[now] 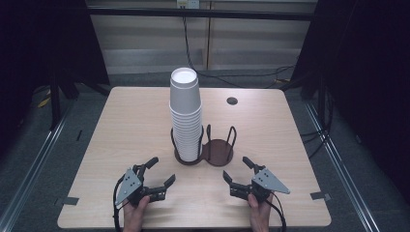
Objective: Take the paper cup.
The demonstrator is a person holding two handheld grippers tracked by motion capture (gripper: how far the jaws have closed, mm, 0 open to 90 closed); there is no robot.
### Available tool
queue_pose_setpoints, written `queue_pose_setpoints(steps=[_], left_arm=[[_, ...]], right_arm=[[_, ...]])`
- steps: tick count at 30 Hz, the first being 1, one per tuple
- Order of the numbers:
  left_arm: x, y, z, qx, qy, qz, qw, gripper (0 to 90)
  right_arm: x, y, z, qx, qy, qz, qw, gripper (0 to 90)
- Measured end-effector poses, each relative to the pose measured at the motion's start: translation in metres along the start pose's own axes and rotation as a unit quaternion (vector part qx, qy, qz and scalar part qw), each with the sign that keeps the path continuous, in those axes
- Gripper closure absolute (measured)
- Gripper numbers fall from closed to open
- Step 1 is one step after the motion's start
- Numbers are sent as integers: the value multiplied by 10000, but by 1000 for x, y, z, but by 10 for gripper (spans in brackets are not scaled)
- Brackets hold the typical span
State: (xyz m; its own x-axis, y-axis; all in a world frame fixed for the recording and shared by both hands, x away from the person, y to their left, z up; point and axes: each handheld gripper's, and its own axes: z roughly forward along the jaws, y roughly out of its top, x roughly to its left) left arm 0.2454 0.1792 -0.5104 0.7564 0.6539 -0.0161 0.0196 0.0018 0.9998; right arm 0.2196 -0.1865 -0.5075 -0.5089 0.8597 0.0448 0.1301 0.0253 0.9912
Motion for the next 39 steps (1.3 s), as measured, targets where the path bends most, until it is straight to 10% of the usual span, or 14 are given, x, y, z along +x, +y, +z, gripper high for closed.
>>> queue_pose_setpoints(steps=[12,39], left_arm=[[1,0,0,13,7,61,10000,158],[1,0,0,11,-38,62,10000,158]], right_arm=[[-6,1,0,-48,200,324,9993,159],[8,40,17,304,1000,171,9944,265]])
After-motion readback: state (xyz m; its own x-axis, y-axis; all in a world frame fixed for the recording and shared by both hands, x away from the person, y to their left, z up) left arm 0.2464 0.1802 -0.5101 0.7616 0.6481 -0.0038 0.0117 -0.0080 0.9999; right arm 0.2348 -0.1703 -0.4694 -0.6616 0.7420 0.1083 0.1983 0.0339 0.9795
